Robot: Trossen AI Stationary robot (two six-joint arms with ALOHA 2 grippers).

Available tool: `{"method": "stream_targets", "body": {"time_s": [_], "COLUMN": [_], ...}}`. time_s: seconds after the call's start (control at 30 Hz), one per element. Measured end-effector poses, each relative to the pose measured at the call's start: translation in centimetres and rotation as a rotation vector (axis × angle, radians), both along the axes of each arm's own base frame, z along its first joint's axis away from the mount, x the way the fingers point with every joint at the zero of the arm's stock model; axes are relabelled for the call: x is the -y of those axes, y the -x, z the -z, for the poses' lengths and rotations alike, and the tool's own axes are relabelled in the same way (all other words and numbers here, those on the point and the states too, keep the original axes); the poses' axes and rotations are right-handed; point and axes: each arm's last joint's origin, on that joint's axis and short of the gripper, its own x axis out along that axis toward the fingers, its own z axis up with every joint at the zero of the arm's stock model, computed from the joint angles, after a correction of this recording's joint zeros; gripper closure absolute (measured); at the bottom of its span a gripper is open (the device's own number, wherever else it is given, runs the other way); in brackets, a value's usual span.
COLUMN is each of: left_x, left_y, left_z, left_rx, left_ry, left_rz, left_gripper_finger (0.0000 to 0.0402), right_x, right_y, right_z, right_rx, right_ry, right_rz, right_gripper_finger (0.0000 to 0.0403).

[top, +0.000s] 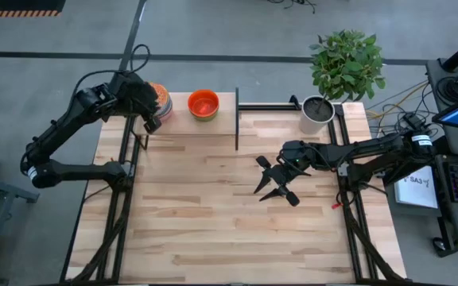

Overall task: Place and stack bowls onto a shelf
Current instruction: Stack the orange bowl on top of the yellow bowl on the shelf, then return to Home Position

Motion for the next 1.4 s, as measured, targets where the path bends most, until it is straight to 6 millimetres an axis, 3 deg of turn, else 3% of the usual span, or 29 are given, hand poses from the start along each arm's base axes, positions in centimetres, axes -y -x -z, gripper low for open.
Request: {"method": "stream_targets", "body": {"time_s": [0.23, 0.5, 0.77, 1.03, 1.23, 1.4], "left_x": [2.2, 5.0, 6.7, 8.0, 10.5, 12.0], "left_y": [2.4, 3.0, 2.2, -0.9, -2.2, -2.1], "left_z": [-1.5, -0.8, 4.7, 10.4, 13.4, 13.6], "left_rx": [-0.002, 0.448, 0.696, 1.034, 1.052, 0.945], "left_ry": [0.004, 0.194, 0.195, 0.186, 0.25, 0.238], "left_rz": [0.048, 0.385, 0.528, 0.722, 0.874, 1.051], "left_gripper_finger": [0.0352, 0.0353, 0.036, 0.0361, 0.0361, 0.0361], "right_x": [0.0, 0.0, 0.8, 3.3, 3.9, 3.9], "right_y": [0.0, 0.1, 0.8, 2.2, 3.5, 5.1], "right_z": [0.0, 0.3, 1.6, 2.4, 3.2, 3.2], "right_rx": [-0.001, 0.051, 0.084, 0.14, 0.128, 0.151], "right_ry": [0.002, 0.065, 0.068, 0.035, 0.004, 0.004], "right_rz": [-0.001, -0.026, 0.005, 0.117, 0.155, 0.168], "right_gripper_finger": [0.0275, 0.0275, 0.0275, 0.0275, 0.0275, 0.0275]}}
